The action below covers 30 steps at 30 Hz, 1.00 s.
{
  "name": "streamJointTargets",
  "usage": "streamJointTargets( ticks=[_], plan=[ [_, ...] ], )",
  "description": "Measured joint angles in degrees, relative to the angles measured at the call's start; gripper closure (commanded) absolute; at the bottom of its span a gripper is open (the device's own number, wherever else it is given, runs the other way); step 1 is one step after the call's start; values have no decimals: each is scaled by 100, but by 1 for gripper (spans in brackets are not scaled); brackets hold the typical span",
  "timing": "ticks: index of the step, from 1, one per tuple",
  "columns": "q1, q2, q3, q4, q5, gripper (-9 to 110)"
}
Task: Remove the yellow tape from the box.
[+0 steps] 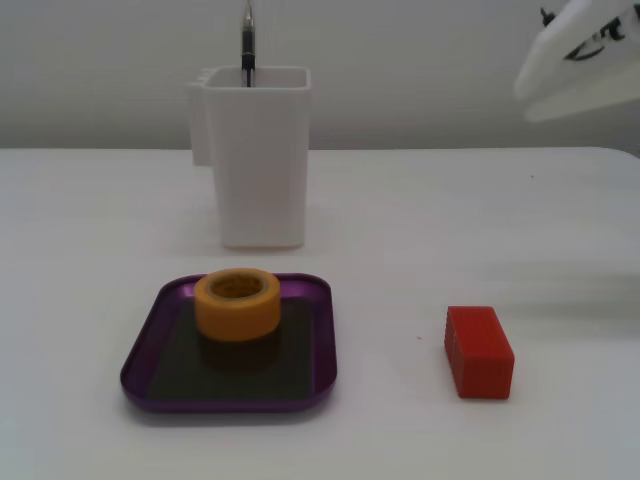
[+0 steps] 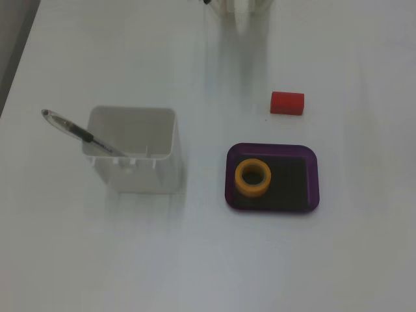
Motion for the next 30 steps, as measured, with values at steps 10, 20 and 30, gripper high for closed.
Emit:
streamJointTargets(
  ticks=[10,20,30],
  plan=[
    [-114,-4386,-2373,352,-817,98],
    [-606,-7761,-5001,853,-835,88],
    [-563,-9853,-6768,853,-835,83]
  ],
)
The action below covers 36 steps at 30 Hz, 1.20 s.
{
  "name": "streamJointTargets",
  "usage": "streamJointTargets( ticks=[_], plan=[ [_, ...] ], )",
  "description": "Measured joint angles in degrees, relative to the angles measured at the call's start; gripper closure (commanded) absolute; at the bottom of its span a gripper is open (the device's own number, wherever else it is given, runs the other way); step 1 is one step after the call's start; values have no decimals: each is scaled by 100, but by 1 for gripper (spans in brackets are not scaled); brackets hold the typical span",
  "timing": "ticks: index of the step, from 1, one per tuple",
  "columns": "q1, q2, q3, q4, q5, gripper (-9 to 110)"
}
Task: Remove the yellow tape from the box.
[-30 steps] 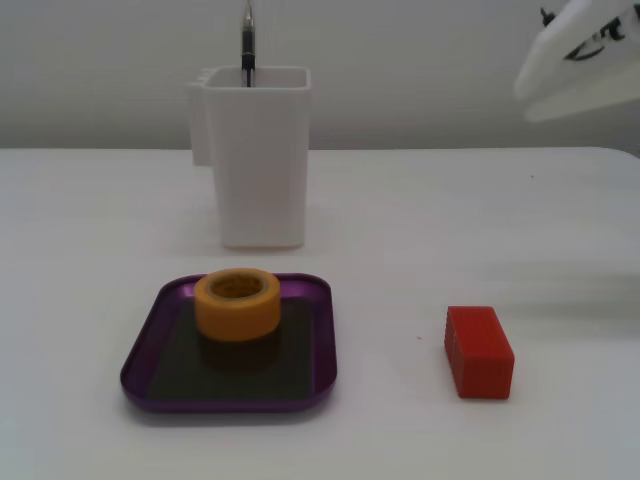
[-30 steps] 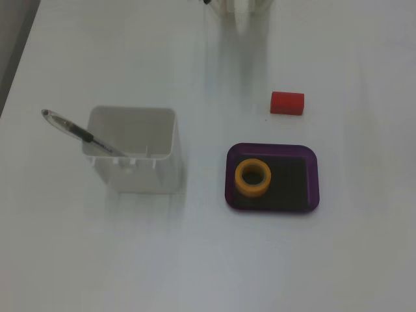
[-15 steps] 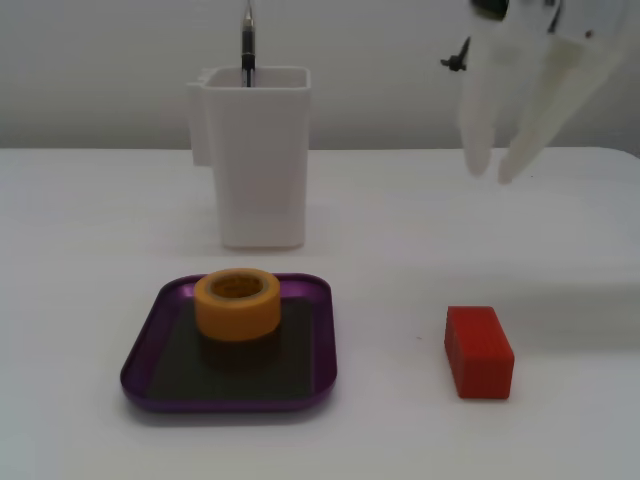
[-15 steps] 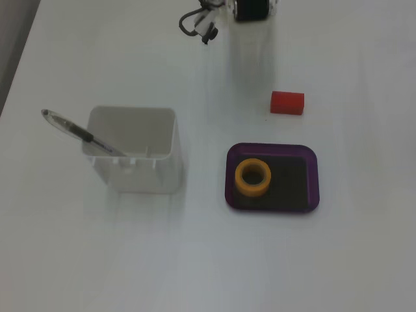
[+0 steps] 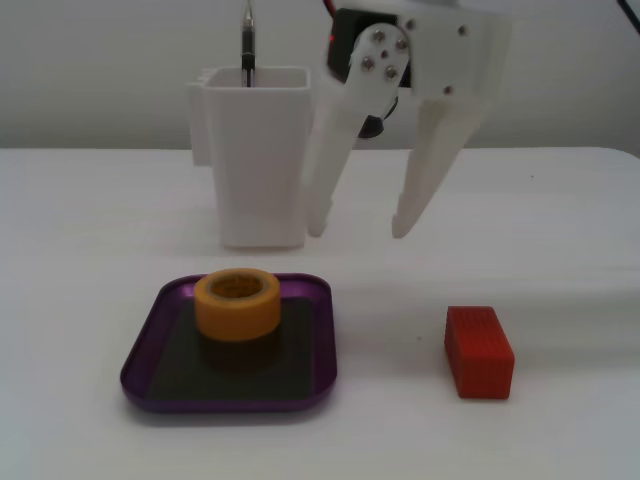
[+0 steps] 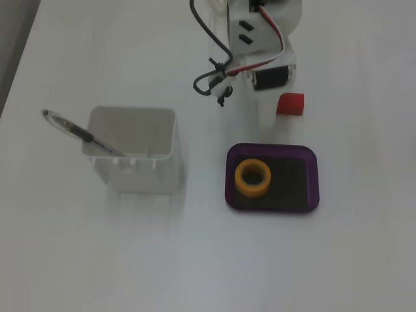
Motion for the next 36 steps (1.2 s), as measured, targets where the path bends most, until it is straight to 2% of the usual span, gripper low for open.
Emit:
streamJointTargets(
  ticks=[17,25,36],
  plan=[
    [237,-2522,-2373,-9,-9,83],
    [369,-3103,-2821,-9,-9,102],
    [343,-3164,-3226,149,-9,102]
  ],
)
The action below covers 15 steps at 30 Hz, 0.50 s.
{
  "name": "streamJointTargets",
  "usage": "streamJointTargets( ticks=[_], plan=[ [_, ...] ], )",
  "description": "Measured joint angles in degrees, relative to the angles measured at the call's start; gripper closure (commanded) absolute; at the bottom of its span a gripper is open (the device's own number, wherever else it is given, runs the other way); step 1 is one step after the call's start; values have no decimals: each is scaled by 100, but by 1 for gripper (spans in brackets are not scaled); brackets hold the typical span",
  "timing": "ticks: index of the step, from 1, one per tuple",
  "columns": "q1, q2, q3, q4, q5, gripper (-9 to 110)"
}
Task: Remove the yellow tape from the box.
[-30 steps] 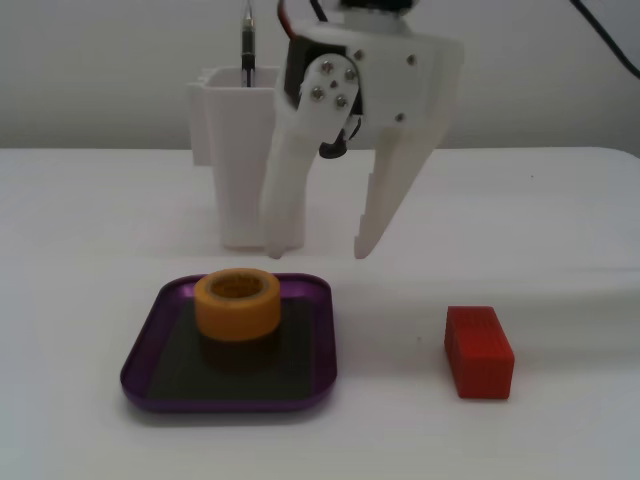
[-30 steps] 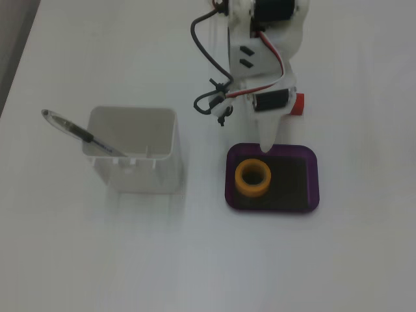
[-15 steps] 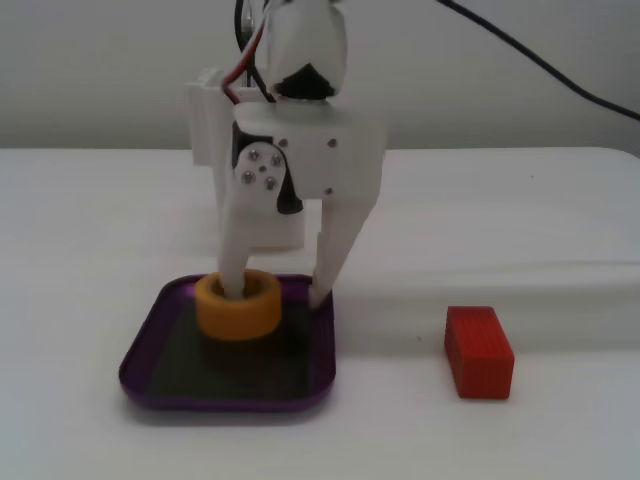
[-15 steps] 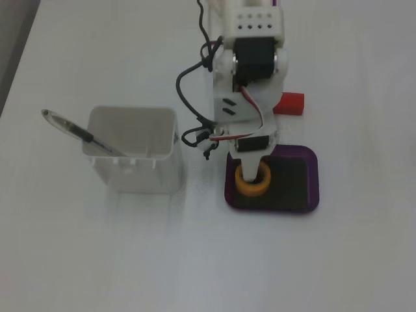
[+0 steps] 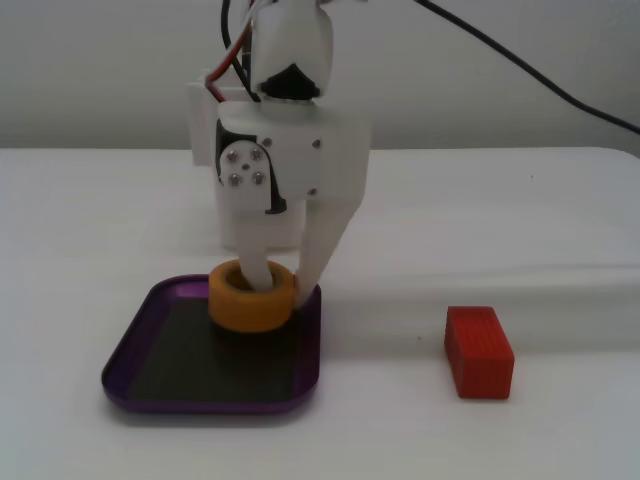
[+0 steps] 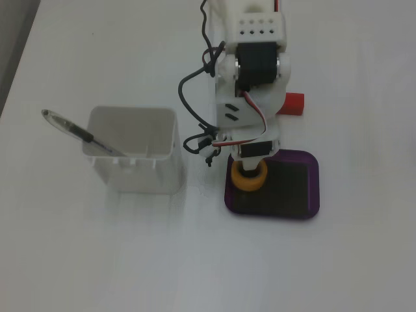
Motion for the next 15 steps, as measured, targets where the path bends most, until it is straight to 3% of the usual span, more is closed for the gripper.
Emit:
streamJointTargets(
  ticks=[15],
  plan=[
    [18,387,-2162,2039,299,102]
  ],
)
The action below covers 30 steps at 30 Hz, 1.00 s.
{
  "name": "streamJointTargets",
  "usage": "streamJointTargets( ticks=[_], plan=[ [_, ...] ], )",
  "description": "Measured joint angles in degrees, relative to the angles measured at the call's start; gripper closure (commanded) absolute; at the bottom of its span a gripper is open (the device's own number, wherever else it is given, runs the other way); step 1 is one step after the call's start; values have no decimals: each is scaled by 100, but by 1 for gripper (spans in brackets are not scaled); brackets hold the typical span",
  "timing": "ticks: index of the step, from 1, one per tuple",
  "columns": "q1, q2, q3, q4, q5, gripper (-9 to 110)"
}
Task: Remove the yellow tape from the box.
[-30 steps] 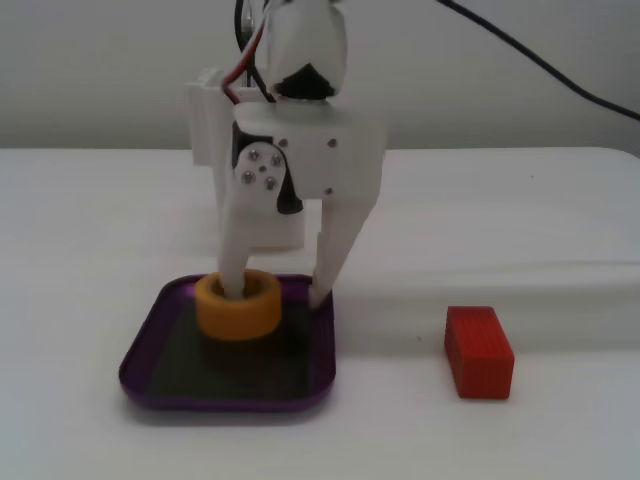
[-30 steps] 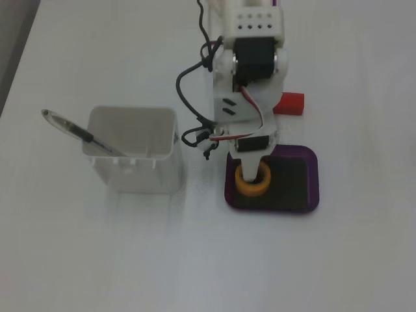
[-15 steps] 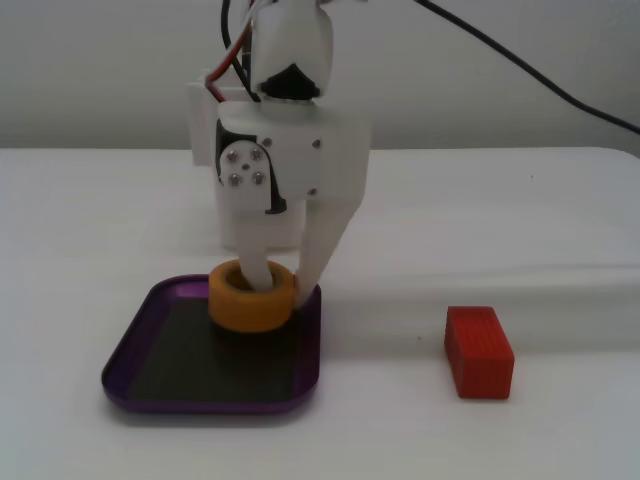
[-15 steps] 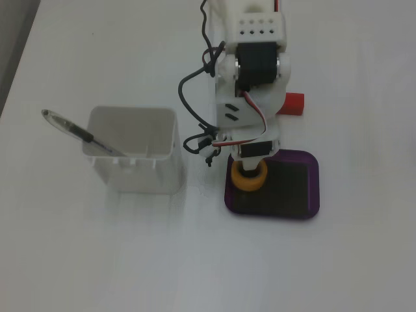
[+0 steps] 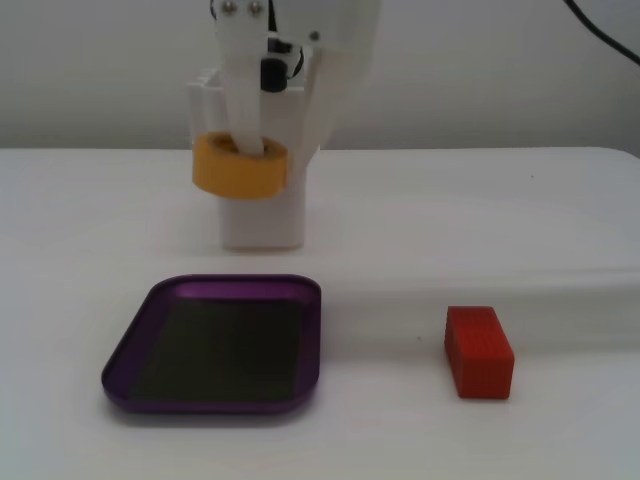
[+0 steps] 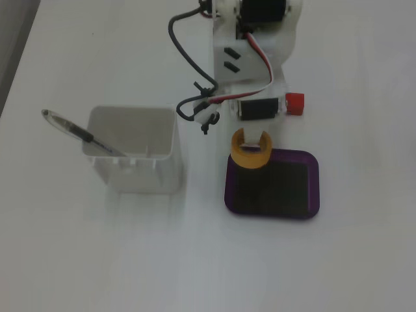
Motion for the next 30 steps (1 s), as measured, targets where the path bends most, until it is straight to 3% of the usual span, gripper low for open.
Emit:
streamJointTargets(
  ticks=[5,12,24,30],
  plan=[
    [0,835,642,44,123,102],
    [-9,2373,2813,-53,141,102],
    [0,4518,8218,-3067,132,102],
    [0,4623,9606,-4192,114,102]
  ],
)
